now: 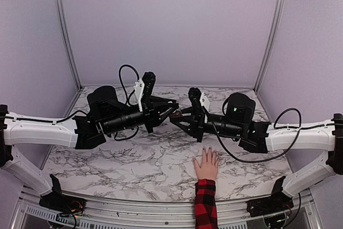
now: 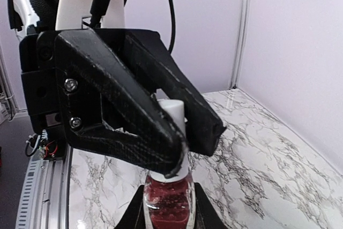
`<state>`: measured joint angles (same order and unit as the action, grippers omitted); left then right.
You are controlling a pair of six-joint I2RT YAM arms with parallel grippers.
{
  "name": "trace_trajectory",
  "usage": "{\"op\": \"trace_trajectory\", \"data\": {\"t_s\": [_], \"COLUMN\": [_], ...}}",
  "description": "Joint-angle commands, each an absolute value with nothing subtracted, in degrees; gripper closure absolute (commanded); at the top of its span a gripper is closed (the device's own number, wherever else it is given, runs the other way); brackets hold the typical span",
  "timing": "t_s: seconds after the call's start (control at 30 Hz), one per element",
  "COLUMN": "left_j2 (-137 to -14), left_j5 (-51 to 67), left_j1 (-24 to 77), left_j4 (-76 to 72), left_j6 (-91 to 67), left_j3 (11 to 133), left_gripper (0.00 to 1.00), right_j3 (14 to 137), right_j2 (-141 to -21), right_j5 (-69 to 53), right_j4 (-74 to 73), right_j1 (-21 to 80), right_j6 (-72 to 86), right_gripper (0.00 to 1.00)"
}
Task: Paint the nails
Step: Unscrew the cap of the nail polish bottle.
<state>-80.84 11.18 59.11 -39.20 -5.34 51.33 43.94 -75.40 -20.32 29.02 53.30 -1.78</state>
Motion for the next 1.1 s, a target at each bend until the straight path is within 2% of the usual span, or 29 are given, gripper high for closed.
{"op": "trace_trajectory", "data": {"t_s": [0.0, 0.2, 0.53, 0.7, 0.8, 0.97, 1.07], "left_j2": [-83.44, -87.86, -91.98, -92.11, -91.56, -86.93, -83.14], "left_j5": [-1.19, -10.0, -30.78, -30.5, -26.99, -22.09, -12.59], "left_j1": [59.59, 60.04, 63.69, 63.9, 63.9, 63.26, 61.35], "left_j4": [-38.94, -38.59, -34.69, -33.82, -33.69, -33.7, -33.82], "left_j6": [-9.21, -19.83, -25.22, -24.61, -20.95, -13.61, -9.55], "left_j3": [53.57, 55.79, 59.44, 60.32, 60.52, 58.15, 55.38], "left_gripper": [1.0, 1.0, 1.0, 1.0, 0.9, 0.56, 0.41], "right_j3": [43.6, 44.26, 46.4, 45.97, 45.78, 45.46, 45.05], "right_j2": [-75.98, -78.24, -82.83, -82.45, -82.27, -81.47, -80.37], "right_j5": [-3.77, 2.89, 9.8, 8.36, 5.09, -2.28, -6.85], "right_j4": [31.9, 33.22, 33.48, 33.79, 34.32, 34.23, 33.2], "right_j1": [52.59, 52.63, 52.92, 52.87, 52.84, 52.75, 52.41], "right_j6": [1.44, 2.52, 3.52, 3.12, 2.97, 2.23, 0.94], "right_gripper": [1.0, 1.0, 1.0, 1.0, 1.0, 1.0, 1.0]}}
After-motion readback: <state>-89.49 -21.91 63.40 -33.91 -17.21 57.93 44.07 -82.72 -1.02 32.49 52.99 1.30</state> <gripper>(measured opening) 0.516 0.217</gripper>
